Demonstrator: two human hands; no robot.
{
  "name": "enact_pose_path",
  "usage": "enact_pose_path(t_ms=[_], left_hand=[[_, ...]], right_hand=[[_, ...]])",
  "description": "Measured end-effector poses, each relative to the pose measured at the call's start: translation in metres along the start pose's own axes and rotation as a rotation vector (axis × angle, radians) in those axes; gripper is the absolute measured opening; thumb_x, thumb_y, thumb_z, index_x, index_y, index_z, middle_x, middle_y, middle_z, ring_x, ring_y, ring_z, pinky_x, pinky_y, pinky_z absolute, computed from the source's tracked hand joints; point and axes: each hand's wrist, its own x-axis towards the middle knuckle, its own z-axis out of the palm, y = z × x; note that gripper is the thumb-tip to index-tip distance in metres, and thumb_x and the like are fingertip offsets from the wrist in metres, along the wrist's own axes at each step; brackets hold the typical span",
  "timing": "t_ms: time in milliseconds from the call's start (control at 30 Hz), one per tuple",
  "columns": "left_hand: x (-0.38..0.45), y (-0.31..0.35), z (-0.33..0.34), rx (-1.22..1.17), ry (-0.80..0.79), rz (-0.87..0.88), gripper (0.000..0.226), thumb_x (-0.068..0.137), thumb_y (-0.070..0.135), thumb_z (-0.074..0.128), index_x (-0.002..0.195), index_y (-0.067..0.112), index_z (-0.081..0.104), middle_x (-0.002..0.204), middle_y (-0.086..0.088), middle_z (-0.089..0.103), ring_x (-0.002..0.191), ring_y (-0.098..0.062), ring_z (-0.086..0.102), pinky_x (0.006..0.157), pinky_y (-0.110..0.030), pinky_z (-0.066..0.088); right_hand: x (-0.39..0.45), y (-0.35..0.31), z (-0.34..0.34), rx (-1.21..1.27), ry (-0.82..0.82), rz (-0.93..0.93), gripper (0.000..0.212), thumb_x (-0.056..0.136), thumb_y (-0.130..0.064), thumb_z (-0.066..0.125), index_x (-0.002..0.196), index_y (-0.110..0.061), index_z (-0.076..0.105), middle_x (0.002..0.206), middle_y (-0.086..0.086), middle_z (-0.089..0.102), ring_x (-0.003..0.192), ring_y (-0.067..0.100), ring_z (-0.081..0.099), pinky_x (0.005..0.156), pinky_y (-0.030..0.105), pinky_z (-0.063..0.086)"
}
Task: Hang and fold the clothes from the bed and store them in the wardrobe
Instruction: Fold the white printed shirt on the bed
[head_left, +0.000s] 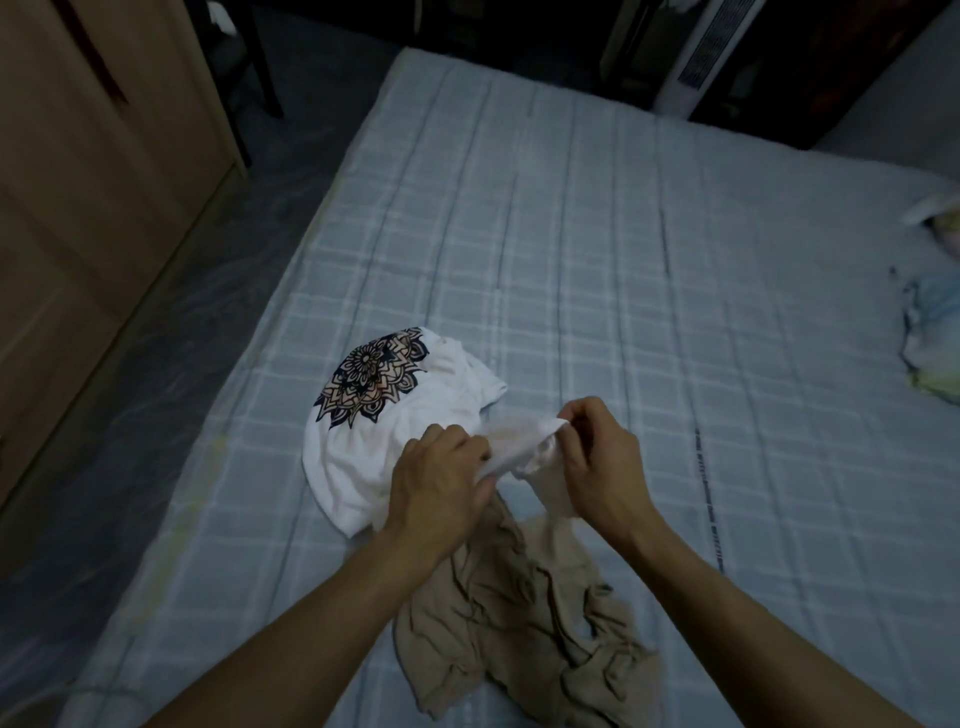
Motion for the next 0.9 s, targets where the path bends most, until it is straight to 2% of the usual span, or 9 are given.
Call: enact_pose_path(t_ms=[133,233,400,467,567,633,767,900], left_hand=[[0.002,0.038,-0.023,-0.074,0.027,-0.027,0.009,0.084,0.021,0.067,0.083,0.014,0.062,0.079,-0.003,0.06,0.078,-0.029,0.057,0.067,-0.044,0.046],[0.008,0.07,-0.05,-0.151,0.118,-0.044,0.006,0.088,0.018,0.064,0.086,0.016,0.058,0.079,-0.001,0.057,0.072,-0.026,0.055,0.064,-0.043,0.046],[0.025,0.135,-0.105,-0.143,0.232,0.024,0.007,0.089,0.016,0.062,0.087,0.022,0.06,0.081,0.003,0.059,0.075,-0.023,0.056,0.066,-0.04,0.046],[0.025,0.167,-0.127,-0.122,0.257,0.07,0.008,0.089,0.013,0.063,0.088,0.021,0.062,0.083,0.001,0.06,0.077,-0.023,0.058,0.068,-0.039,0.047],[0.019,0.222,-0.154,-0.069,0.276,0.148,0.008,0.088,0.01,0.065,0.087,0.018,0.065,0.082,-0.001,0.061,0.077,-0.023,0.059,0.069,-0.038,0.047],[0.014,0.261,-0.167,-0.039,0.289,0.188,0.007,0.087,0.01,0.065,0.087,0.017,0.067,0.082,-0.001,0.063,0.077,-0.022,0.06,0.07,-0.038,0.048],[0.002,0.332,-0.186,-0.059,0.305,0.248,0.007,0.086,0.008,0.068,0.085,0.015,0.068,0.081,0.0,0.066,0.077,-0.018,0.061,0.071,-0.037,0.049],[-0.004,0.395,-0.198,-0.109,0.298,0.302,0.008,0.086,0.011,0.072,0.082,0.017,0.07,0.076,0.004,0.068,0.071,-0.012,0.062,0.066,-0.025,0.047]], right_hand=[[-0.004,-0.025,-0.058,0.014,0.084,-0.058,0.011,0.099,-0.015,0.051,0.092,-0.023,0.053,0.075,-0.007,0.063,0.071,0.005,0.061,0.058,0.013,0.044],[-0.011,-0.037,-0.101,0.052,0.131,-0.077,0.01,0.099,-0.015,0.051,0.092,-0.022,0.054,0.077,-0.006,0.063,0.071,0.008,0.061,0.059,0.018,0.046],[-0.026,-0.05,-0.187,0.008,0.18,-0.189,0.012,0.094,-0.011,0.059,0.086,-0.02,0.059,0.074,-0.008,0.064,0.071,0.004,0.061,0.062,0.008,0.04],[-0.038,-0.053,-0.227,-0.033,0.168,-0.256,0.012,0.092,-0.01,0.063,0.083,-0.018,0.062,0.072,-0.006,0.064,0.069,0.007,0.06,0.063,0.012,0.042],[-0.06,-0.052,-0.282,-0.099,0.136,-0.343,0.01,0.092,-0.01,0.064,0.083,-0.014,0.065,0.076,-0.002,0.065,0.072,0.012,0.061,0.069,0.025,0.046],[-0.073,-0.049,-0.315,-0.113,0.143,-0.379,0.01,0.092,-0.01,0.064,0.083,-0.014,0.065,0.078,-0.002,0.064,0.073,0.014,0.059,0.069,0.027,0.045],[-0.095,-0.041,-0.369,-0.127,0.204,-0.387,0.009,0.093,-0.014,0.062,0.084,-0.013,0.063,0.079,-0.001,0.063,0.075,0.016,0.058,0.07,0.031,0.047],[-0.112,-0.033,-0.413,-0.152,0.271,-0.362,0.011,0.092,-0.017,0.063,0.082,-0.012,0.063,0.077,-0.001,0.063,0.072,0.017,0.057,0.069,0.037,0.049]])
